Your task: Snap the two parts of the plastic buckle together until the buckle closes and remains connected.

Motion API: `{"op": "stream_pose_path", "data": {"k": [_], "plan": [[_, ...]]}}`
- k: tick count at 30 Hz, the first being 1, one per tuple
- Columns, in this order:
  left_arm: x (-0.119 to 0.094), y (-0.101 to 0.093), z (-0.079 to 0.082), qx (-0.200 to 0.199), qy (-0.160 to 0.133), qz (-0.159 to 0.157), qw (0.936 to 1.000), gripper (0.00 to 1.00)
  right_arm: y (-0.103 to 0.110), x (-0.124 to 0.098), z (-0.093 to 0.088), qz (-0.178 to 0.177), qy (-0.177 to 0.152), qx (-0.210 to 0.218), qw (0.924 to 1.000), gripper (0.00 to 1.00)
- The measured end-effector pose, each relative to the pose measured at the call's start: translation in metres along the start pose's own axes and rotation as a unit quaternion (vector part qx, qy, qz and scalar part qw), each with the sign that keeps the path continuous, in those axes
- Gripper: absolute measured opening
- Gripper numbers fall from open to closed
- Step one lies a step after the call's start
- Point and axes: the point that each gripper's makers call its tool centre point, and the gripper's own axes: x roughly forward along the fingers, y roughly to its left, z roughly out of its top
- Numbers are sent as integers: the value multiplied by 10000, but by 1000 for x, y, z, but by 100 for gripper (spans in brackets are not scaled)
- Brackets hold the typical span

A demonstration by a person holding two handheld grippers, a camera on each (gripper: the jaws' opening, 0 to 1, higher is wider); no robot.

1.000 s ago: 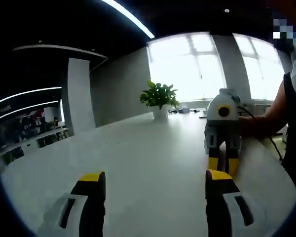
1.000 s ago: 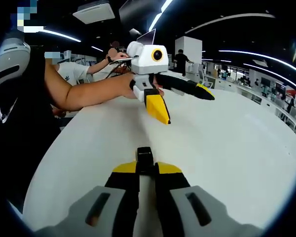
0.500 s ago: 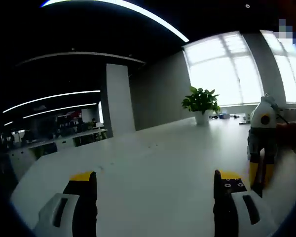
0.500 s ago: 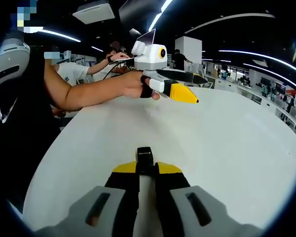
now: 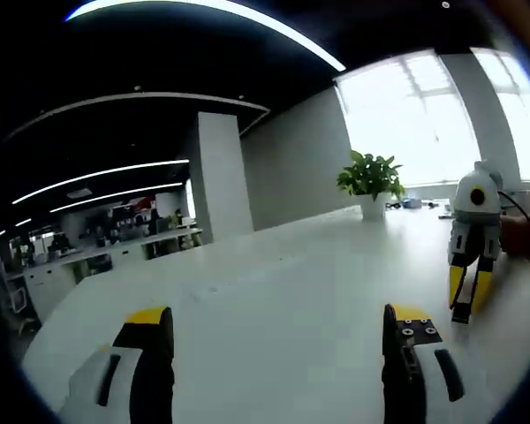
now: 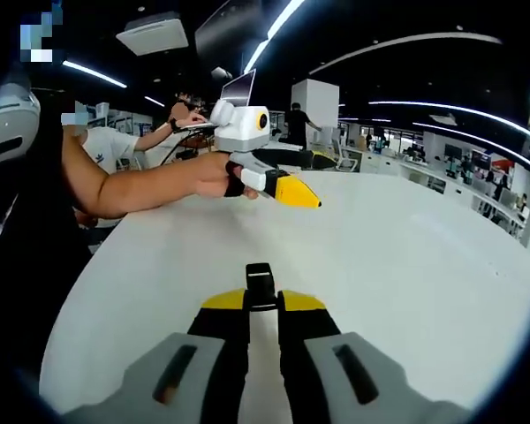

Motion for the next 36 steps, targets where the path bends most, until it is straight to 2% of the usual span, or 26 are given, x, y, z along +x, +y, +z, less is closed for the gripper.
{"op": "stream_pose_path", "data": {"k": [5, 13, 21, 26, 33, 36], "plan": [[-3, 2, 0, -39, 19, 54, 10000, 100, -13, -6, 9, -280, -90, 142, 9995, 9], [-4, 7, -2, -126, 114, 131, 9998, 100, -22, -10, 15, -544, -190, 235, 9981, 9], [-4, 6, -5, -145, 176, 150, 9996, 100, -45, -21, 28, -1096, -481, 560, 9912, 9], [-5, 6, -10, -117, 266, 177, 9994, 100, -54, -26, 27, -1238, -517, 682, 9886, 9], [-5, 1, -13, -166, 341, 105, 9992, 100, -68, -31, 21, -1471, -453, 775, 9850, 9], [-6, 3, -12, -158, 326, 170, 9992, 100, -72, -30, 19, -1550, -423, 874, 9831, 9]]}}
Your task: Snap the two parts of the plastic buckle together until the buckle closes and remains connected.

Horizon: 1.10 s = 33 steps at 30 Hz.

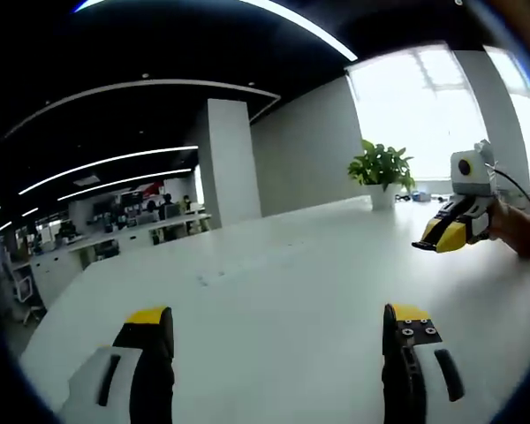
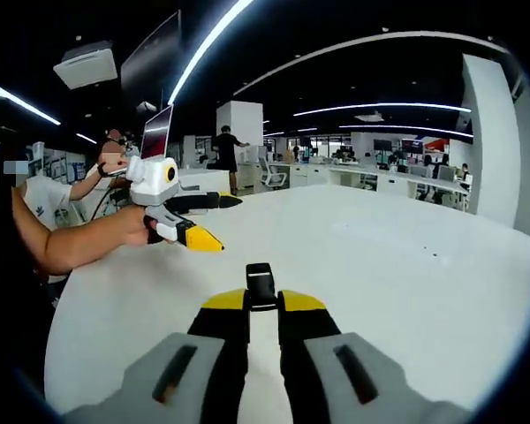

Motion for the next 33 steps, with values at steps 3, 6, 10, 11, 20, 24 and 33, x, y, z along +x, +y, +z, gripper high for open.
{"op": "stream_pose_path", "data": {"k": [3, 6, 10, 11, 20, 24, 33], "plan": [[-1, 2, 1, -21, -20, 46, 10000, 100, -3, 1, -1, -88, 14, 15, 10000, 9], [0, 4, -1, -40, -12, 97, 9999, 100, -7, 2, 0, -155, 8, 52, 9999, 9], [1, 4, -7, -81, 101, 117, 9998, 100, -16, 6, 0, -257, 40, 95, 9996, 9], [0, 4, -7, -80, 111, 118, 9998, 100, -18, 7, 0, -278, 49, 102, 9995, 9], [-3, 14, 0, -240, 5, 162, 9996, 100, -32, 15, -3, -513, 139, 102, 9985, 9], [-1, 14, -1, -241, 14, 192, 9995, 100, -42, 19, -9, -589, 237, 84, 9979, 9], [3, 11, -6, -219, 108, 142, 9996, 100, -61, 26, -14, -723, 313, 215, 9967, 9]]}}
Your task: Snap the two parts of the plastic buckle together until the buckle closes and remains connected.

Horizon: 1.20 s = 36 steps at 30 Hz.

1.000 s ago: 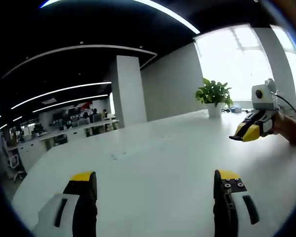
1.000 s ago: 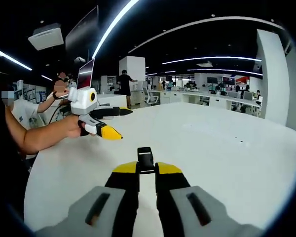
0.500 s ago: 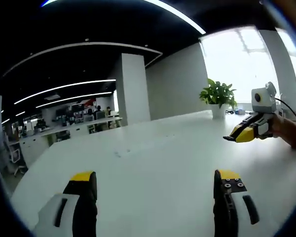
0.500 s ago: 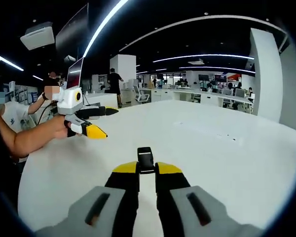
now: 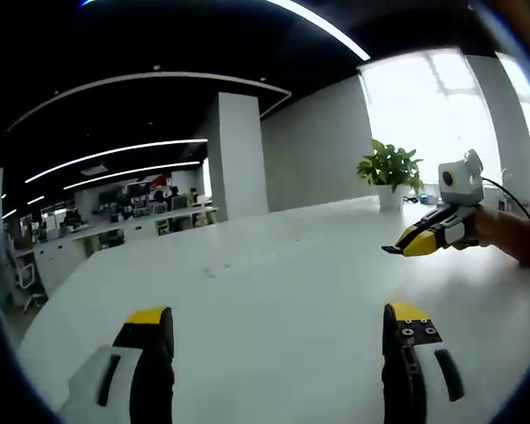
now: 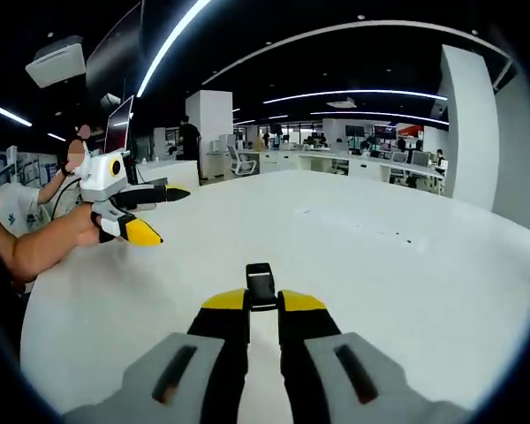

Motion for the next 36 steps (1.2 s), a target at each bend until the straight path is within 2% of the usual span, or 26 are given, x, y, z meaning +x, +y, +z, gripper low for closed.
{"op": "stream_pose_path", "data": {"k": [8, 12, 20, 26, 36], "plan": [[-3, 7, 2, 36, -2, 98, 9999, 100, 4, 23, 16, 58, -21, -67, 10000, 9], [-4, 5, 1, 9, 18, 38, 10000, 100, 6, 30, 23, 76, -18, -108, 9999, 9], [-3, 0, 4, 55, 27, -82, 9999, 100, -5, 34, 22, -62, 65, -31, 10000, 9], [5, 16, 3, 116, 59, -151, 9998, 100, -11, 38, 27, -179, 37, 18, 9998, 9], [2, 5, 1, 72, 89, -71, 9999, 100, -15, 54, 29, -236, 108, 25, 9997, 9]]}}
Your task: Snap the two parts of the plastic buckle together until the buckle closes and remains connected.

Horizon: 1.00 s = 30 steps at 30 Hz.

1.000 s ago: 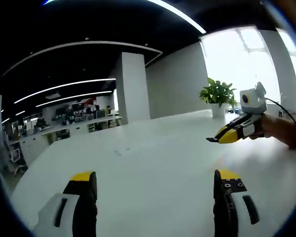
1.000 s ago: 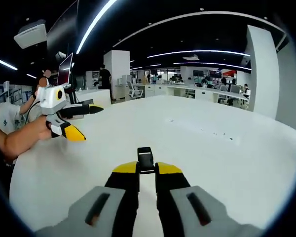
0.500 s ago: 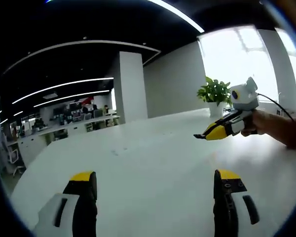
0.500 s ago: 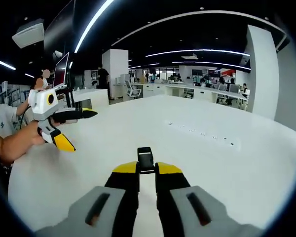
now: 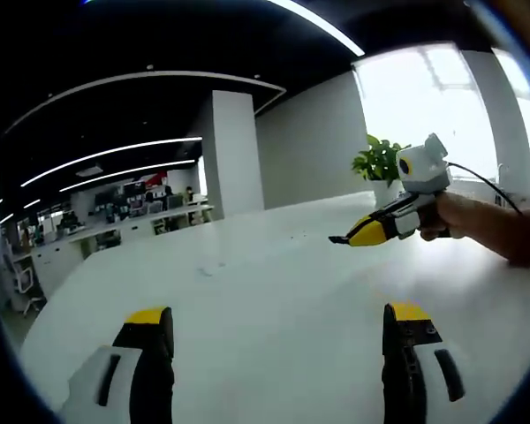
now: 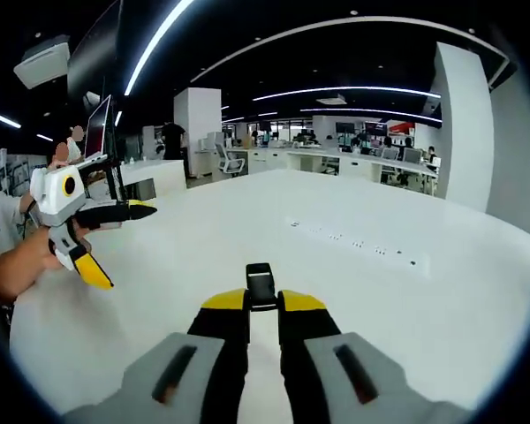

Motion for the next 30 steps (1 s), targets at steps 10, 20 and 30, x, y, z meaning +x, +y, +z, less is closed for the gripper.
{"op": "stream_pose_path", "data": {"k": [10, 20, 30], "plan": [[0, -8, -2, 21, 36, -56, 10000, 100, -7, 12, -1, -75, 36, 46, 10000, 9], [-3, -9, -7, -32, 75, 6, 10000, 100, -10, 19, -3, -108, 115, 39, 9999, 9], [-3, -12, -6, -87, 24, -21, 10000, 100, -23, 34, 2, -143, 86, 47, 9999, 9]]}}
